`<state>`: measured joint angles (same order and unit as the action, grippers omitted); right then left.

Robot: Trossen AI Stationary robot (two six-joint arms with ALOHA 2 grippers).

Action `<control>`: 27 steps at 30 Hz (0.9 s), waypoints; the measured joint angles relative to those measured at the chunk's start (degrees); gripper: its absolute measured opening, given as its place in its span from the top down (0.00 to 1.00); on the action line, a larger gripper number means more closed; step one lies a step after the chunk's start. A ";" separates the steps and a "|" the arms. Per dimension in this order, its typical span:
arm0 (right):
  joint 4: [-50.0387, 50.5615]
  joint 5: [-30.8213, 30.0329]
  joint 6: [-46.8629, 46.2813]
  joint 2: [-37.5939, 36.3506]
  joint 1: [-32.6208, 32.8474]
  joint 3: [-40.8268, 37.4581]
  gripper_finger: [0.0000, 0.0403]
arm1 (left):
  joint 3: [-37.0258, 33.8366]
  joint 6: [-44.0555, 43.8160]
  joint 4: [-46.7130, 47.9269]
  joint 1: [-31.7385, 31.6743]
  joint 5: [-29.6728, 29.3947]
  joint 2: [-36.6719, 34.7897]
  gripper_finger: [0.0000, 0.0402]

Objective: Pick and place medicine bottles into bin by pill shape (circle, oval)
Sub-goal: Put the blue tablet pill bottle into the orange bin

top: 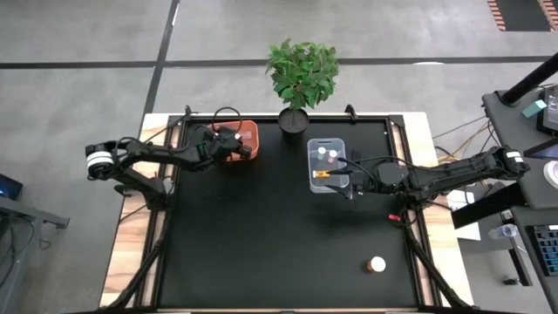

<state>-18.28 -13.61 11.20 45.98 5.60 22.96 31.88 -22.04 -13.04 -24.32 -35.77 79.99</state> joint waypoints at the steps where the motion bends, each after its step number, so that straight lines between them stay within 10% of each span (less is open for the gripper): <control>1: 0.00 0.00 0.14 0.00 0.01 0.00 0.56 | 0.00 -0.02 0.00 0.00 -0.02 0.00 0.73; 27: 0.02 -0.01 0.33 0.00 -0.01 -0.07 0.56 | 0.11 1.44 -2.41 0.33 -0.57 4.11 0.73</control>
<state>-18.26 -13.62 11.53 45.98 5.58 22.90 31.99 -20.60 -15.45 -23.99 -36.34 84.09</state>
